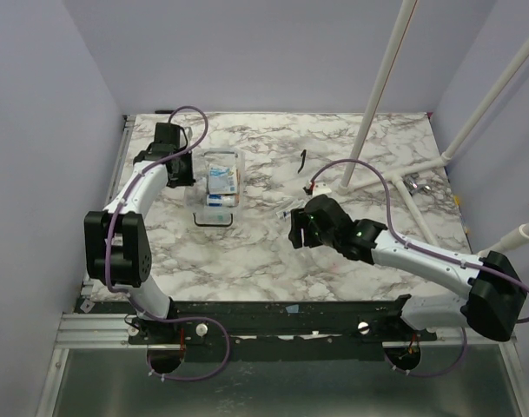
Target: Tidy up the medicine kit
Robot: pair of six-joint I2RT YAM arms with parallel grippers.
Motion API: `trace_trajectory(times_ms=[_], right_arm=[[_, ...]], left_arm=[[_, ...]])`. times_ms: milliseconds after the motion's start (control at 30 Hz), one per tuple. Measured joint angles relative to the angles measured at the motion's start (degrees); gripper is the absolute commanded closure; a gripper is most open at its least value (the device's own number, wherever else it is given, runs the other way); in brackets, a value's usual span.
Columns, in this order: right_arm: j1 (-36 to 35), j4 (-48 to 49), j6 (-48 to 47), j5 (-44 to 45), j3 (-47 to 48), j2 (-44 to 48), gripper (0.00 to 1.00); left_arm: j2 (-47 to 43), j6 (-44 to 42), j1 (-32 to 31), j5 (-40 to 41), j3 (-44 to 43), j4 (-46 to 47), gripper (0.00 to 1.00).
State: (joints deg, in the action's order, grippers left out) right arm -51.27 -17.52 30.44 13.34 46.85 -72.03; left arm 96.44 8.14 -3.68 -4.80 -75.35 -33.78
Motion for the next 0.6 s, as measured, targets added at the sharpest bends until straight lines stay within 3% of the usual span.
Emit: trace_trajectory(times_ms=[267,600], right_arm=[[0.0,-2.4,-4.3,7.0,4.0,-4.7,0.32],[0.2,-1.1,-11.6,9.4,4.6,-9.9,0.32]], left_arm=[[-7.6,6.2,0.1,0.0,8.5,1.5,1.0],[-20.7,17.9,0.1,-1.2,22.5,6.0,1.0]])
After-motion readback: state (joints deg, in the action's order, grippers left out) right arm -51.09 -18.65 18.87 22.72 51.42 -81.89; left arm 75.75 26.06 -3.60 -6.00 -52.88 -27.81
